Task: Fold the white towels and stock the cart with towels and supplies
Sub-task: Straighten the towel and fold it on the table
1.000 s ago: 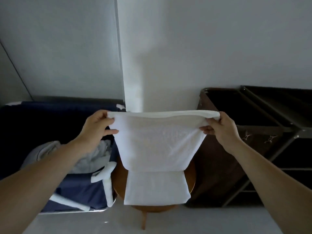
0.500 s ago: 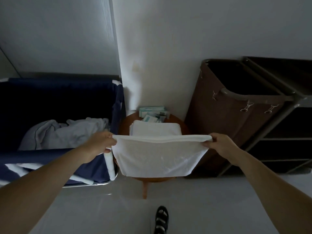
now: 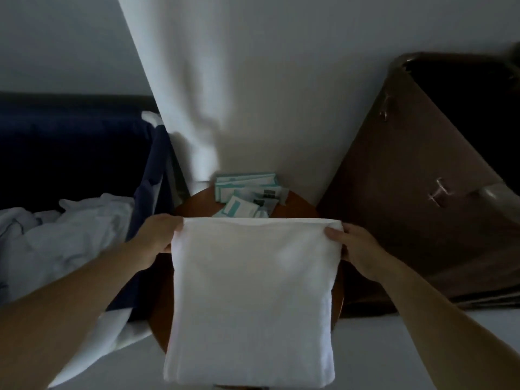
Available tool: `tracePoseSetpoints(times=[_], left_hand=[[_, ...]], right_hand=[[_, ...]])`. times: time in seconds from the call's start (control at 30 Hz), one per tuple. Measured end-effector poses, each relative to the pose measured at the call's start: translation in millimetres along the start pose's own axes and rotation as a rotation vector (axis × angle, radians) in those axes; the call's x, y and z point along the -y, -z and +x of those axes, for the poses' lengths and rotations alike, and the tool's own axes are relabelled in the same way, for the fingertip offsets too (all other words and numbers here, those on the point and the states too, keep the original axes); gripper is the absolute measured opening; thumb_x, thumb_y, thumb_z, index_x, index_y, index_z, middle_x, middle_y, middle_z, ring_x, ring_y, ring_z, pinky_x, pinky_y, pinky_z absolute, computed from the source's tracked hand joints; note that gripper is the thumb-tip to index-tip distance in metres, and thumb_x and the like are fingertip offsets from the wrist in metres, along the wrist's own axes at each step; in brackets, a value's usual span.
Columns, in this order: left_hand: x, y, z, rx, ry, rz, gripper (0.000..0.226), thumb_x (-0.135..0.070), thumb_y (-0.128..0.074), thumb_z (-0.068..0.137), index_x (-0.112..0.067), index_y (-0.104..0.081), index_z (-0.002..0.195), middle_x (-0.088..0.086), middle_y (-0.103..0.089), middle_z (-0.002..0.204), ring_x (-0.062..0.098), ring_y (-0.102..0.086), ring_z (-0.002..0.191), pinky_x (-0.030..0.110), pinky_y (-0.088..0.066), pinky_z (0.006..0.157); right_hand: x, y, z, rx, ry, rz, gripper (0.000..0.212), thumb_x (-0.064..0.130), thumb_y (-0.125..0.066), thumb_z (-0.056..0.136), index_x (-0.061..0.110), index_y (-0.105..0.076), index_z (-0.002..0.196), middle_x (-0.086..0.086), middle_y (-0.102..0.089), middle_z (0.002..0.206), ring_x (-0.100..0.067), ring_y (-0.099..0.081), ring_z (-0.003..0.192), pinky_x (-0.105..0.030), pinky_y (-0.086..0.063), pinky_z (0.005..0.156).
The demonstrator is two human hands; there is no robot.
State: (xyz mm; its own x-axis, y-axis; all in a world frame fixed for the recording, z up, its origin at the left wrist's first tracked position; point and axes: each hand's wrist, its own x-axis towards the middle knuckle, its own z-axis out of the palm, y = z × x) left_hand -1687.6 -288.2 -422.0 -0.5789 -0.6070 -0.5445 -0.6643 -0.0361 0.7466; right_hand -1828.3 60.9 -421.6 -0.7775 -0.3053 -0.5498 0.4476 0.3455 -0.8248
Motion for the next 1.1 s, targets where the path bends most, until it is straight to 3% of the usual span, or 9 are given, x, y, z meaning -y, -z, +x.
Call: tracePoseSetpoints(times=[0.07,0.2,0.33,0.47,0.6,0.73,0.9,1.0,1.1], left_hand=[[14,-26,50,0.025,0.049,0.007,0.017,-0.004,-0.053,0.094,0.0,-0.062,0.108,0.018,-0.066,0.098,0.032,-0.063,0.092,0.043,-0.054,0.081],[54,-72,109,0.047,0.153,0.007,0.035,-0.015,-0.059,0.096,0.001,-0.057,0.127,0.019,-0.06,0.113,0.031,-0.056,0.098,0.04,-0.045,0.085],[76,-89,130,-0.078,0.108,0.049,0.036,-0.028,-0.056,0.099,-0.001,-0.061,0.123,0.021,-0.062,0.118,0.027,-0.053,0.093,0.034,-0.038,0.077],[70,-84,121,-0.141,-0.008,0.125,0.031,-0.033,-0.051,0.101,-0.008,-0.059,0.119,0.015,-0.062,0.112,0.032,-0.057,0.097,0.04,-0.045,0.08],[60,-83,94,-0.256,-0.133,0.002,0.028,-0.03,-0.045,0.104,-0.01,-0.052,0.123,0.004,-0.055,0.109,0.02,-0.053,0.098,0.027,-0.04,0.069],[72,-85,116,-0.231,-0.076,0.17,0.037,-0.032,-0.042,0.105,-0.005,-0.05,0.13,0.008,-0.054,0.113,0.026,-0.053,0.104,0.035,-0.038,0.081],[87,-85,144,-0.09,-0.063,0.298,0.043,-0.032,-0.049,0.102,-0.008,-0.052,0.137,0.017,-0.056,0.132,0.035,-0.053,0.121,0.039,-0.043,0.093],[97,-80,137,-0.08,-0.037,0.388,0.067,-0.042,-0.052,0.1,-0.015,-0.027,0.155,0.02,-0.034,0.154,0.039,-0.033,0.141,0.049,-0.03,0.115],[119,-79,112,-0.063,0.063,0.446,0.085,-0.051,-0.051,0.097,-0.012,-0.006,0.159,0.019,-0.019,0.161,0.039,-0.02,0.147,0.05,-0.02,0.12]], right_hand=[[-24,-6,54,-0.029,-0.075,-0.007,0.017,0.02,-0.056,0.101,0.012,-0.062,0.113,0.0,-0.067,0.106,-0.018,-0.065,0.095,-0.031,-0.053,0.074],[-86,-20,120,-0.109,-0.252,-0.066,0.037,0.036,-0.059,0.098,0.01,-0.061,0.124,-0.008,-0.065,0.12,-0.028,-0.063,0.105,-0.048,-0.053,0.093],[-113,-28,140,-0.175,-0.29,-0.084,0.041,0.052,-0.063,0.089,0.02,-0.067,0.114,-0.005,-0.07,0.11,-0.028,-0.067,0.099,-0.054,-0.054,0.093],[-91,-33,138,-0.242,-0.232,-0.113,0.026,0.036,-0.059,0.097,0.014,-0.064,0.11,-0.012,-0.066,0.112,-0.031,-0.063,0.1,-0.051,-0.052,0.095],[-80,-36,136,-0.329,-0.126,-0.052,0.029,0.025,-0.061,0.096,-0.001,-0.062,0.107,-0.025,-0.063,0.112,-0.043,-0.059,0.103,-0.059,-0.048,0.095],[-95,-42,148,-0.275,-0.219,-0.201,0.025,0.047,-0.058,0.093,0.023,-0.064,0.096,-0.002,-0.067,0.1,-0.027,-0.064,0.093,-0.055,-0.052,0.093],[-103,-57,150,-0.374,-0.237,-0.45,0.044,0.048,-0.053,0.097,0.018,-0.053,0.13,-0.005,-0.061,0.116,-0.029,-0.06,0.104,-0.044,-0.05,0.092],[-106,-62,131,-0.38,-0.124,-0.493,0.055,0.044,-0.059,0.095,0.017,-0.045,0.14,-0.007,-0.057,0.132,-0.03,-0.058,0.116,-0.042,-0.048,0.094],[-122,-64,106,-0.358,-0.056,-0.697,0.072,0.049,-0.054,0.096,0.016,-0.028,0.154,-0.01,-0.041,0.151,-0.032,-0.044,0.135,-0.047,-0.04,0.109]])
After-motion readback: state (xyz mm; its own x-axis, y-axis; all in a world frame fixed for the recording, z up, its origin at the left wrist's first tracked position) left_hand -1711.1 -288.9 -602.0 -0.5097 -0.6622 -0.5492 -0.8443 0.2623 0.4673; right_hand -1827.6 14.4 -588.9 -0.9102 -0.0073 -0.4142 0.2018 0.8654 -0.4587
